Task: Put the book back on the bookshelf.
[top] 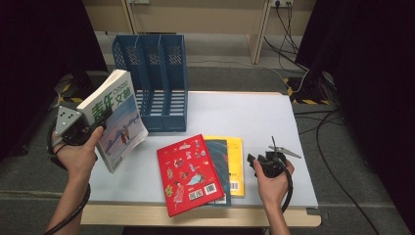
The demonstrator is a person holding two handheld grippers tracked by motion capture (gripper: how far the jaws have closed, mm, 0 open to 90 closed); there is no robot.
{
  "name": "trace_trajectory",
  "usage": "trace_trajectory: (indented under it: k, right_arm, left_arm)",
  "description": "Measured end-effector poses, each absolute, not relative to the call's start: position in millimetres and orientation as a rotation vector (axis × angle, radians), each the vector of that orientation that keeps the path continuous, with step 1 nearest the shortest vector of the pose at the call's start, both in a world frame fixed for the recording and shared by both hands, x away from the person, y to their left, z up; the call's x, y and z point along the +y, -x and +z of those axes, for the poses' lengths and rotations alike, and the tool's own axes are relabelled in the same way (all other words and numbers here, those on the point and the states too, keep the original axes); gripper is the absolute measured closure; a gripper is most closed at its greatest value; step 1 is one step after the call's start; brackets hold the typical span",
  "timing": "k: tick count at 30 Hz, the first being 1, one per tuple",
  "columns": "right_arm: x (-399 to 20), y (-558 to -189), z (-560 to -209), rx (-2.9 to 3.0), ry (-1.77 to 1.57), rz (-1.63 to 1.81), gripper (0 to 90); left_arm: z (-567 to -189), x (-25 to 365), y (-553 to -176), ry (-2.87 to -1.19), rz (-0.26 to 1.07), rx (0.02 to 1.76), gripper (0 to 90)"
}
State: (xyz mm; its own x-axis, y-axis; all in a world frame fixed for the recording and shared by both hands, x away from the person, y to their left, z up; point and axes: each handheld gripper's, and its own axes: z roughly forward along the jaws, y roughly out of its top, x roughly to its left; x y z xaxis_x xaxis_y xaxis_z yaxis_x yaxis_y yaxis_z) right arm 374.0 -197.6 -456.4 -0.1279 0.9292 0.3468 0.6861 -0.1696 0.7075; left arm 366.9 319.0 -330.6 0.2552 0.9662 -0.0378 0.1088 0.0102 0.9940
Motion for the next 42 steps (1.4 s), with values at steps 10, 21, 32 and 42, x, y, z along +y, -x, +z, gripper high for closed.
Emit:
trace_trajectory:
  k: [10, 21, 32, 42]
  right_arm:
    - [-197, -374, -457, 1.806, -1.859, 1.187, 52.9]
    - [-198, -374, -458, 1.813, -1.847, 1.184, 52.9]
    - [-197, -374, -458, 1.812, -1.852, 1.184, 52.9]
    - [-197, -374, -458, 1.809, -1.858, 1.184, 52.9]
  left_arm:
    - [-323, 321, -366, -1.366, 0.947, 1.107, 73.9]
    - [-312, 327, -369, -1.351, 0.960, 1.109, 73.9]
    - [-300, 330, -373, -1.338, 0.981, 1.100, 73.9]
    - [-294, 332, -378, -1.331, 0.989, 1.100, 73.9]
